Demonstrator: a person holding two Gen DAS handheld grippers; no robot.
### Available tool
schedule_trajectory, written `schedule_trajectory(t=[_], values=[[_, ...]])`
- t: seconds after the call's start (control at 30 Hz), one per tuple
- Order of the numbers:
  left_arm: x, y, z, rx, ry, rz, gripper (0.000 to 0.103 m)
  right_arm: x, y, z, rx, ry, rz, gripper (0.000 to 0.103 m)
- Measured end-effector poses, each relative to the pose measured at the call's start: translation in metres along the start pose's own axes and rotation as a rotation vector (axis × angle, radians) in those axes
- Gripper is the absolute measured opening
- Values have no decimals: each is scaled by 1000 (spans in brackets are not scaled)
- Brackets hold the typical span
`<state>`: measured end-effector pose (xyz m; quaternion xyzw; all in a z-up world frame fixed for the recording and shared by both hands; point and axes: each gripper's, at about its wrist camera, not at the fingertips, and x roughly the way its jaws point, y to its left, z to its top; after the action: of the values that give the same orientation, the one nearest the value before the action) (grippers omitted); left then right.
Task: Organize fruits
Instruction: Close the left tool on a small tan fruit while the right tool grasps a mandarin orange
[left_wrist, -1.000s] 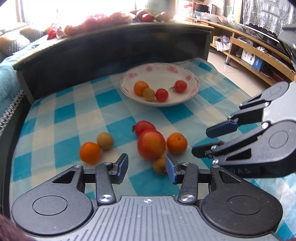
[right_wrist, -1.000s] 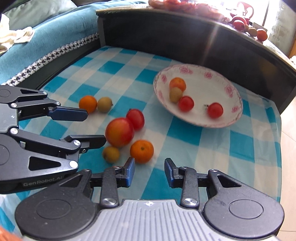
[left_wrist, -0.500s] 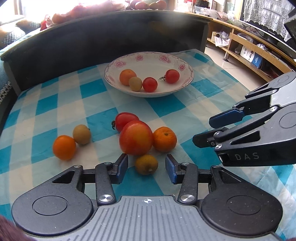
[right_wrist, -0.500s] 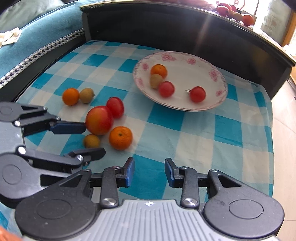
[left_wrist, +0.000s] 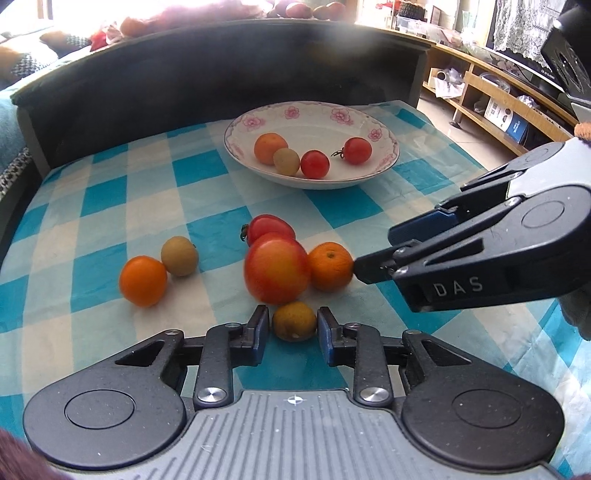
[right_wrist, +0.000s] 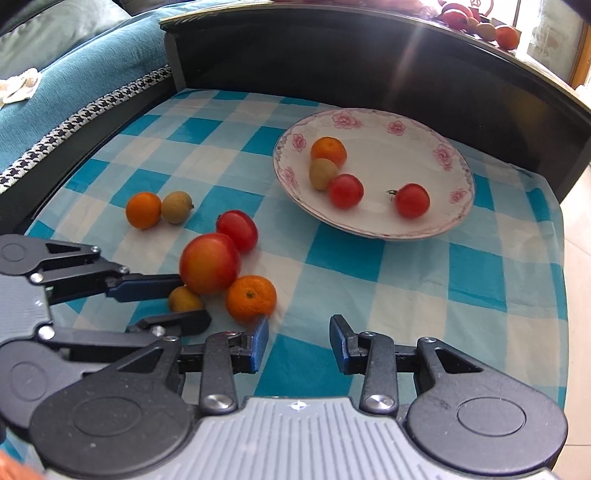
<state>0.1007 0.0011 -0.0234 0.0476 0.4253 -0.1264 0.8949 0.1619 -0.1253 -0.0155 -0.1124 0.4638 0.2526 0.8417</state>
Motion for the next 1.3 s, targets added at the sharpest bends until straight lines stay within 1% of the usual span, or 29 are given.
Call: schedule_trajectory(t=[0.13,0.2,0.33,0.4,0.43,0.57,0.67,0.7,0.83,1.07,1.2,1.3], values=[[2,2,1,-9,6,-13,35,0,1,4,-4,-15,30,40],[3,4,0,-13,8,-20,35,-3,1,5,-10,-24,31,43],[3,7,1,-21,9,-29,35,-6,2,8,-21,-39,68,46],[3,7,0,-20,9,-31,35,1,6,10,-45,-29,82,47],[3,7,0,-18,8,-31,35,5,8,11,-54,-25,92,50],[4,5,-1,-3,6,-25,35,17,15,15,-76,-15,116,50],[4,4,-1,-2,4,-25,35,23,14,14,-63,-12,124,49],[4,4,-1,-1,5,-24,35,22,14,14,-67,-15,124,49],[2,2,-3,8,6,-19,35,21,15,13,-66,-16,95,36],[2,-1,-1,24,10,-7,35,16,13,8,-64,7,52,36],[4,-4,-1,38,8,1,38,9,5,2,-42,5,29,36],[4,-7,-2,49,3,2,44,6,3,-2,-32,4,23,36]])
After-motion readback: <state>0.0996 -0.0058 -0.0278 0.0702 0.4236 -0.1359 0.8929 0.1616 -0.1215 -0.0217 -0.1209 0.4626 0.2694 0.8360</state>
